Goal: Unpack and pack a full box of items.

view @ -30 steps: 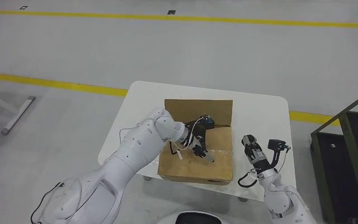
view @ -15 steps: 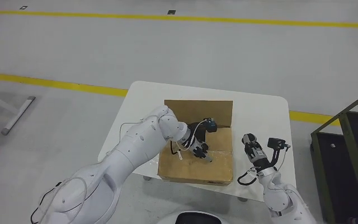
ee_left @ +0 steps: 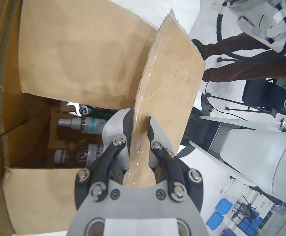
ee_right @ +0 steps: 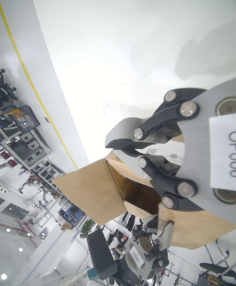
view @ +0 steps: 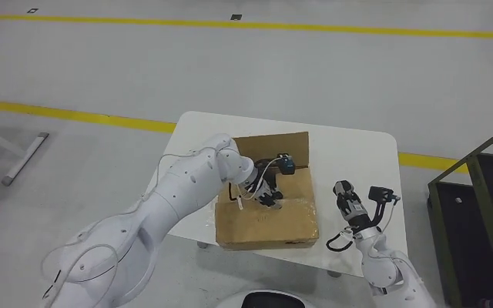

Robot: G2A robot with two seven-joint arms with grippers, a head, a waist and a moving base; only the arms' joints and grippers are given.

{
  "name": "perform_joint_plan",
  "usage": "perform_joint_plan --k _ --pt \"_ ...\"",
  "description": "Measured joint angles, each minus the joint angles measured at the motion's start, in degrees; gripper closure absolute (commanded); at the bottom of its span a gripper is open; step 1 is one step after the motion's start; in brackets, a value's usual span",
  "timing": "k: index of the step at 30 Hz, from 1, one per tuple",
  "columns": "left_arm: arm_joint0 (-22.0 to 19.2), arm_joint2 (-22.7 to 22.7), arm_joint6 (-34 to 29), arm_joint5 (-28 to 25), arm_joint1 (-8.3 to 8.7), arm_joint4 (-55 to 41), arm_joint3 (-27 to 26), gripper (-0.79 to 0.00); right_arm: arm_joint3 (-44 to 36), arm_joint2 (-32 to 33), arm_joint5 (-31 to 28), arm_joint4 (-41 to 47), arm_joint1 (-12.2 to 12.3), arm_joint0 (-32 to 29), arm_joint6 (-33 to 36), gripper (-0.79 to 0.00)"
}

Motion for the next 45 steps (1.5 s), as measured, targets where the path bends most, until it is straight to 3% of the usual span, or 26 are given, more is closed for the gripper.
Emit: perform_joint_plan --k 8,14,16,18,21,26,28,29,31,39,45 --pt "-2.9 -1.3 1.7 -1.0 0.08 1.8 0.0 0.000 -0.4 -0.2 0.2 0.6 -0.1 0.4 0.1 0.000" --pt "-3.2 -2.9 0.4 -0.4 0.52 0.4 -4.1 0.000 -0.6 -0.2 0.4 1.6 -0.2 0.4 0.1 0.000" --pt "-2.9 -3.4 -0.1 0.1 0.87 -0.9 -5.9 -0.166 -0.8 -0.1 0.6 1.9 -0.2 0.4 0.1 0.000" --pt "-2.5 -3.8 -0.7 0.7 1.33 -2.3 -7.8 -0.268 -0.9 0.0 0.8 2.1 -0.3 0.3 0.0 0.000" --pt "-1.8 -3.9 -1.4 1.4 2.12 -4.6 -11.1 -0.277 -1.3 0.3 1.0 2.5 -0.3 0.1 -0.1 0.000" --pt "-1.1 -3.4 -2.6 2.6 3.61 -6.4 -15.3 -0.397 -2.5 1.2 1.0 3.5 -0.2 -0.4 -0.1 0.000" --pt "-0.6 -3.4 -2.9 2.9 4.22 -7.7 -16.9 -0.536 -3.1 1.7 1.0 4.3 -0.2 -0.7 0.0 0.000" --pt "-0.5 -3.4 -3.1 3.1 4.48 -8.1 -17.6 -0.662 -3.4 1.9 1.0 4.7 -0.2 -0.8 0.0 0.000" --pt "0.0 -3.4 -3.5 3.5 5.09 -8.9 -19.2 -0.785 -4.1 2.5 1.1 5.2 -0.2 -1.0 0.2 0.000" --pt "2.5 -3.0 -5.0 5.0 7.33 -16.4 -26.1 -0.785 -6.3 4.0 2.7 5.6 -0.1 -1.2 0.9 0.000" --pt "4.3 -1.8 -5.7 5.7 8.16 -18.7 -28.4 -0.785 -8.0 4.9 4.4 5.0 -0.1 -1.3 1.2 0.000"
